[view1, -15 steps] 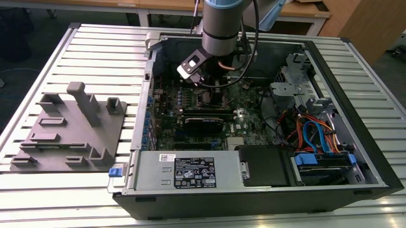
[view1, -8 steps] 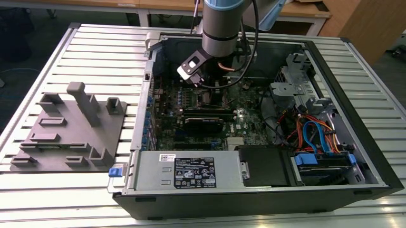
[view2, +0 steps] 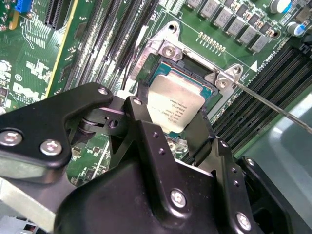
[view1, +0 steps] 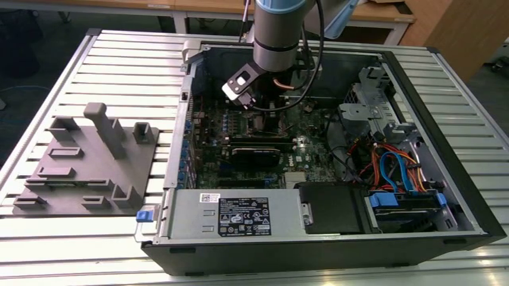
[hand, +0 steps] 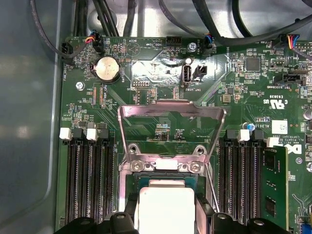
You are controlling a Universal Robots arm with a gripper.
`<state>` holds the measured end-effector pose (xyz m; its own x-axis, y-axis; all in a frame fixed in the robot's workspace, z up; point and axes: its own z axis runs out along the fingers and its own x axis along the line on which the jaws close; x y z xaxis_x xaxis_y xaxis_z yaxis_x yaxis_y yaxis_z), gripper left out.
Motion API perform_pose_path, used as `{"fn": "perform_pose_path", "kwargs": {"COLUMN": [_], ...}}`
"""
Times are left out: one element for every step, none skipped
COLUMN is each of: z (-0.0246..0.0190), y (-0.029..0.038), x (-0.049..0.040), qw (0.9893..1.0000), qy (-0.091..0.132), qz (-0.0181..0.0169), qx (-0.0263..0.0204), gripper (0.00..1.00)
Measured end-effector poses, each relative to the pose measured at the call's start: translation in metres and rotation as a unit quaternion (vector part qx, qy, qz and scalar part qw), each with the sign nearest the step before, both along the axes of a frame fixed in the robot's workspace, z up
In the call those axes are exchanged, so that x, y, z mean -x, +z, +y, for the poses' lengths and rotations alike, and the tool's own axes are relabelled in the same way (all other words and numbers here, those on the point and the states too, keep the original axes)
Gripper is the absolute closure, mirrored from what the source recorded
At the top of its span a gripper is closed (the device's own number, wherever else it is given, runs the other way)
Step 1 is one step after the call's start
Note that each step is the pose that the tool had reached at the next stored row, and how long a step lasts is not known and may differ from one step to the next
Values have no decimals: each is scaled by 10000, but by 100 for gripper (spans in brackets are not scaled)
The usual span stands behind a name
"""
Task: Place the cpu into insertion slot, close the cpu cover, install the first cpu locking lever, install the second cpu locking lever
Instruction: 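Place the cpu into insertion slot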
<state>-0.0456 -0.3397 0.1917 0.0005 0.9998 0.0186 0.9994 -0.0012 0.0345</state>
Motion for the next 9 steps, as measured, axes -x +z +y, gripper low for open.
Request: {"fn": "perform_pose_path", "kwargs": {"z": [0,0,0,0,0,0,0,0,0], "y": [0,0,0,0,0,0,0,0,0], "x": [0,0,0,0,0,0,0,0,0], "qw": [10000,10000,10000,10000,10000,10000,10000,10000,10000], "qy": [0,0,0,0,0,0,0,0,0], "qz": [0,0,0,0,0,0,0,0,0], "qx": [0,0,0,-1,-1,-1,-3,-3,-2], "gripper": [46,46,46,46,46,46,46,46,46]}}
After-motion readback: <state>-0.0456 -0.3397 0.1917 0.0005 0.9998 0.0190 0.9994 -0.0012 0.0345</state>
